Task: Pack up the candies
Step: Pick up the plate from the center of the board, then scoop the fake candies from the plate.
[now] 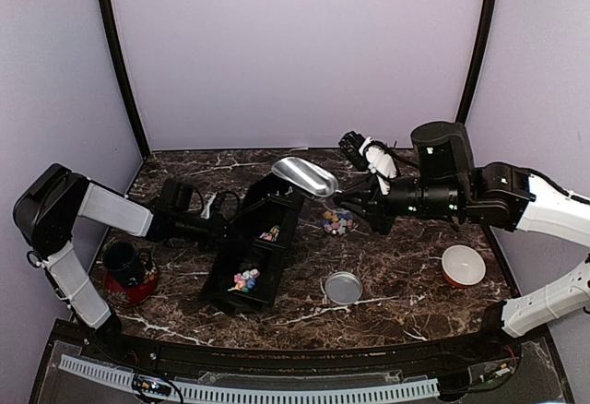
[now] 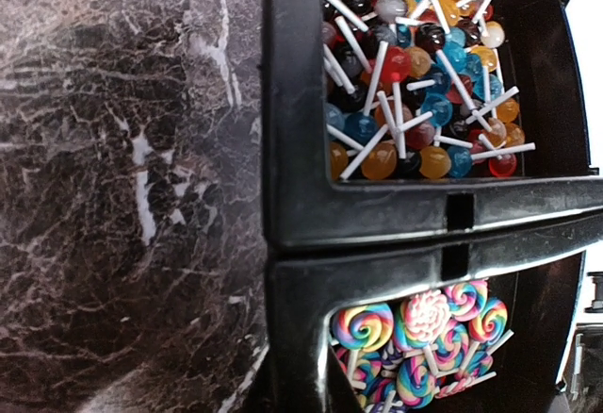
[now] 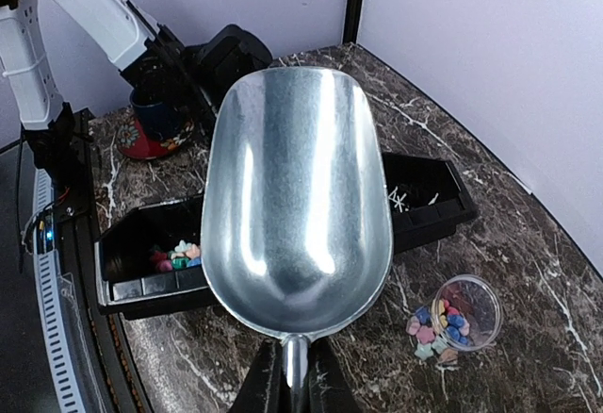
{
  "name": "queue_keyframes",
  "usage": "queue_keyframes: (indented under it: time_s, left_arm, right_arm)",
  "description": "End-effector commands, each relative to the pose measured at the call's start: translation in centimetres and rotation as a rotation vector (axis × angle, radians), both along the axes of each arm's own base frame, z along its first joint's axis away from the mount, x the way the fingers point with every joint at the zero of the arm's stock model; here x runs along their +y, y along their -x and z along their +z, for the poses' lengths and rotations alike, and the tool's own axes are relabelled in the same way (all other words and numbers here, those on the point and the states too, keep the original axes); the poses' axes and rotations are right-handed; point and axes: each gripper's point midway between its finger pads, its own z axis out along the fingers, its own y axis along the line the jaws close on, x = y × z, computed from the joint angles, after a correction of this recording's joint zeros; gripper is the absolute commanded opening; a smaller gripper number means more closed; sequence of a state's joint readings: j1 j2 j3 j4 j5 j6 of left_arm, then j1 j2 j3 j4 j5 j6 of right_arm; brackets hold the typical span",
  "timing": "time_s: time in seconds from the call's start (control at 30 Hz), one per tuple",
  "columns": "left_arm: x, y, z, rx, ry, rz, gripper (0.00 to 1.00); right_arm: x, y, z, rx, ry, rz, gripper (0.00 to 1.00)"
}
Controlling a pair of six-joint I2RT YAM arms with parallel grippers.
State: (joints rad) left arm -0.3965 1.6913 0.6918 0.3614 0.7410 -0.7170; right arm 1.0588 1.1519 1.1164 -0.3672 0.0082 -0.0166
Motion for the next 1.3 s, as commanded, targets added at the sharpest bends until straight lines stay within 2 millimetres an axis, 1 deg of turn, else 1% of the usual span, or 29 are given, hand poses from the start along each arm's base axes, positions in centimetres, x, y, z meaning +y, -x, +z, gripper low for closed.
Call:
queue_keyframes:
  time_s: [0.0, 0.1, 0.23, 0.27, 0.33, 0.43, 0.53, 0.57, 0.63, 0.77, 0.87, 0.93, 0.97, 1.07, 1.13, 1.27]
  left_arm:
    - [-0.3, -2.1, 6.0, -0.196, -0.020, -0.042, 0.00]
    - [0.9, -2.5, 6.6, -0.217, -0.136, -0.019, 0.00]
    - [2.2, -2.5, 7.7, -0.257, -0.237, -0.009, 0.00]
    - [2.4, -2.4, 7.9, -0.264, -0.253, -0.010, 0.00]
    - [2.8, -2.2, 7.6, -0.258, -0.287, -0.013, 0.00]
    - [3.2, -1.7, 6.6, -0.243, -0.346, -0.025, 0.00]
    - [3.6, -1.4, 5.5, -0.239, -0.410, -0.033, 0.00]
    - [3.6, -1.4, 5.4, -0.240, -0.424, -0.040, 0.00]
    - [3.6, -1.2, 5.1, -0.237, -0.448, -0.054, 0.00]
    - [3.3, -0.8, 4.6, -0.243, -0.498, -0.092, 0.00]
    - [2.9, -0.4, 4.3, -0.251, -0.529, -0.120, 0.00]
    - [2.9, -0.2, 3.9, -0.249, -0.547, -0.132, 0.00]
    - [2.8, -0.1, 3.8, -0.249, -0.550, -0.135, 0.00]
    - [2.8, 0.0, 3.5, -0.249, -0.553, -0.135, 0.00]
    - [2.8, 0.1, 3.3, -0.253, -0.561, -0.140, 0.00]
    - [2.9, 0.2, 3.1, -0.266, -0.593, -0.148, 0.00]
  right_arm:
    - [0.1, -0.3, 1.4, -0.004, 0.024, -0.015, 0.00]
    - [0.1, -0.8, -0.4, 0.030, 0.147, -0.028, 0.00]
    - [0.4, -1.2, -3.2, 0.086, 0.303, -0.026, 0.00]
    - [0.5, -1.3, -3.5, 0.095, 0.327, -0.019, 0.00]
    - [0.8, -1.4, -4.5, 0.115, 0.385, -0.010, 0.00]
    - [1.3, -1.6, -5.9, 0.138, 0.462, -0.004, 0.00]
    - [1.8, -1.4, -7.8, 0.156, 0.548, 0.006, 0.00]
    - [2.1, -1.3, -8.9, 0.164, 0.586, 0.013, 0.00]
    - [2.5, -1.1, -10.1, 0.165, 0.642, 0.024, 0.00]
    - [3.6, -0.8, -11.1, 0.158, 0.690, 0.047, 0.00]
    - [4.7, -0.4, -11.3, 0.147, 0.714, 0.071, 0.00]
    - [5.3, -0.1, -11.9, 0.147, 0.741, 0.087, 0.00]
    - [5.5, -0.1, -12.6, 0.150, 0.765, 0.092, 0.00]
    - [5.8, -0.2, -14.0, 0.148, 0.828, 0.092, 0.00]
    - [6.1, -0.3, -14.5, 0.141, 0.860, 0.093, 0.00]
    - [7.2, -0.5, -14.8, 0.109, 0.893, 0.097, 0.00]
